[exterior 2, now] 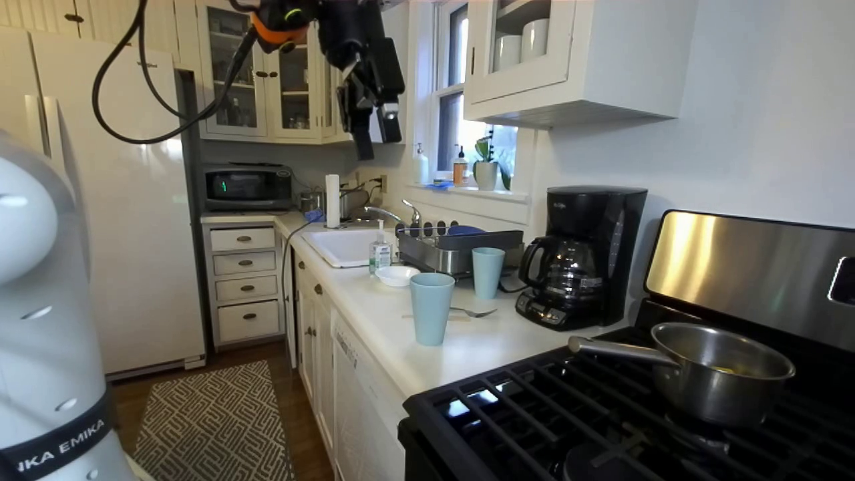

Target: Put the cup upright

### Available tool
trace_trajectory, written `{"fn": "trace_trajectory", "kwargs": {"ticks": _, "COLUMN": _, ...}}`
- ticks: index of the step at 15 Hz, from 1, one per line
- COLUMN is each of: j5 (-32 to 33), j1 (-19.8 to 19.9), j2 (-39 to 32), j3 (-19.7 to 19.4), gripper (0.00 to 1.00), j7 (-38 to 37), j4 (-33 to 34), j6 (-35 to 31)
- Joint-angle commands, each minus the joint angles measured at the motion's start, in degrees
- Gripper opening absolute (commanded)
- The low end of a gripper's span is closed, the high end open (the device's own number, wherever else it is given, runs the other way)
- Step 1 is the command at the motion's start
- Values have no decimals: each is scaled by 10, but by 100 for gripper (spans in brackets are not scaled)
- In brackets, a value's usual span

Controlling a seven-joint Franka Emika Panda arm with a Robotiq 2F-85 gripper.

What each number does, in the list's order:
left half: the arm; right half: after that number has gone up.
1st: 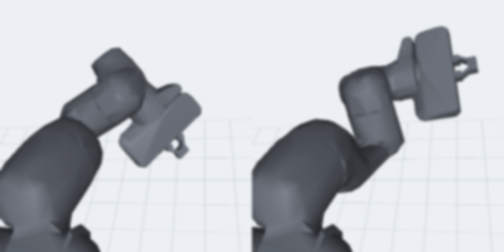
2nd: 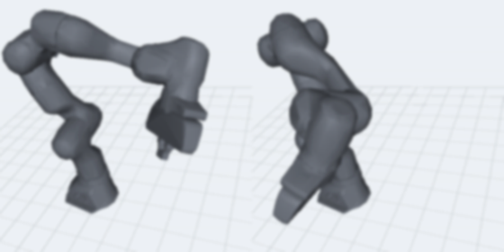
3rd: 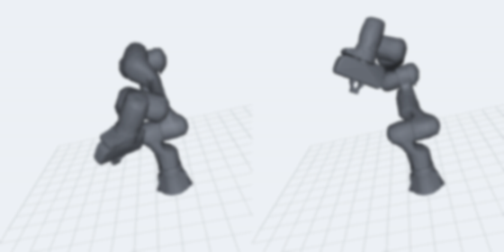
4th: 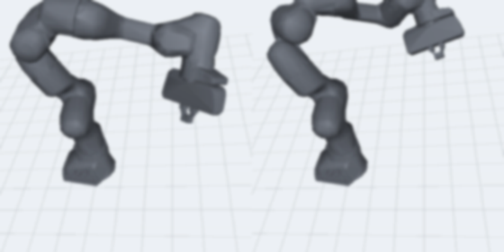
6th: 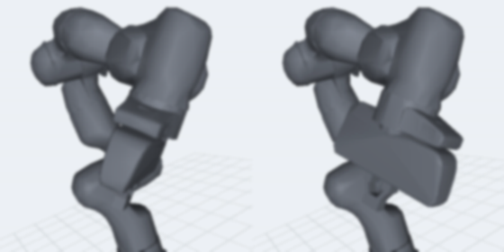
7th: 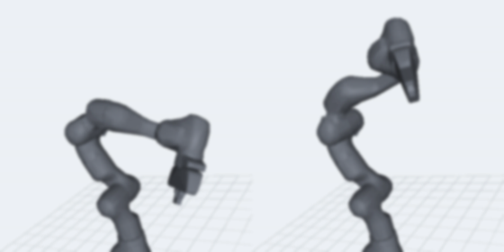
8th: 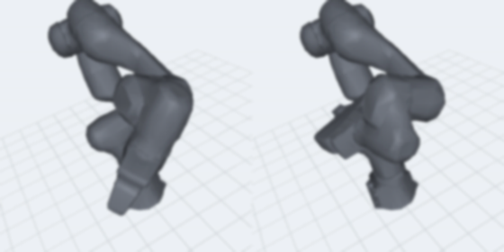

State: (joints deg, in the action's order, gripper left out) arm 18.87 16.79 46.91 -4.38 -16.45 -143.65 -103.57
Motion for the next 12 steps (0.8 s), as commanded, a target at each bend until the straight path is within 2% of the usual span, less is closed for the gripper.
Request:
{"fn": "trace_trajectory", "kwargs": {"ticks": 1, "j5": 1, "j1": 2, "j2": -1, "j3": 1, "gripper": 100, "j7": -9, "j4": 2, "j6": 2}}
{"fn": "trace_trajectory", "kwargs": {"ticks": 12, "j5": 2, "j1": 4, "j2": -1, "j3": 3, "gripper": 100, "j7": -21, "j4": 2, "j6": 1}}
